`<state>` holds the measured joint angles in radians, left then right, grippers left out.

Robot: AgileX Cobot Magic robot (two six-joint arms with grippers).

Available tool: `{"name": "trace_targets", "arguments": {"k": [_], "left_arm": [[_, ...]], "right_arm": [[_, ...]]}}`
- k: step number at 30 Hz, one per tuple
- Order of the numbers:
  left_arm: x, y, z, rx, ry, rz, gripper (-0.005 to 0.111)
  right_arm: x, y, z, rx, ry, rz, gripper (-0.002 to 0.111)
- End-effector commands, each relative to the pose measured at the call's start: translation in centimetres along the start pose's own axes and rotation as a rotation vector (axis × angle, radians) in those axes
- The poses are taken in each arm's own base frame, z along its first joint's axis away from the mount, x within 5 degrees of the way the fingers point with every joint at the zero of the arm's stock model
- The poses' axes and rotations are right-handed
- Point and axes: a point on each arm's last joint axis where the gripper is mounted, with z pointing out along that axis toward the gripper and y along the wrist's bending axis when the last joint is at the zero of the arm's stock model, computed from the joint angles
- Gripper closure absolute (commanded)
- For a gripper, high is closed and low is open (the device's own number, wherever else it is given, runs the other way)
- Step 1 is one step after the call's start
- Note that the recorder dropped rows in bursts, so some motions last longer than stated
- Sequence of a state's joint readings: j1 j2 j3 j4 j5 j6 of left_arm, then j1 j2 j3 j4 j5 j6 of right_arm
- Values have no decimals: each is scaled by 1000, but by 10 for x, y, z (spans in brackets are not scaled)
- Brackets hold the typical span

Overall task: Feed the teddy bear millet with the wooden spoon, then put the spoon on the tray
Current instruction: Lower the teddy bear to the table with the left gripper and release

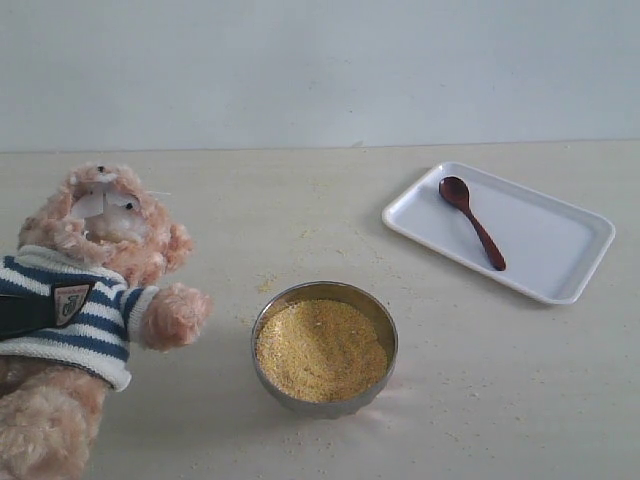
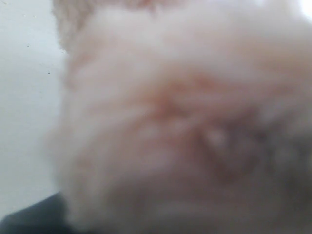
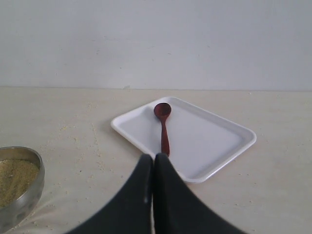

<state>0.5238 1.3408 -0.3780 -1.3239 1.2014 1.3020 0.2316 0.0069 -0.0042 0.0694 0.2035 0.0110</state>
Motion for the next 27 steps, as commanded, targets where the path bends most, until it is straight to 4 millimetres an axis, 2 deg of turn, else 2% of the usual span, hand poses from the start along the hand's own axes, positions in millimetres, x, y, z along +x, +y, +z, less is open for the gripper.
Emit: {"name": "trace_targets", "arguments": {"k": [1,27], "left_arm": [[0,-3,-1,23,-16,3,102],[-4,-4,-1,36,-64,-16,102]], "right_arm": [[1,0,0,2,0,-2,108],[1,0,0,2,0,-2,108]]}}
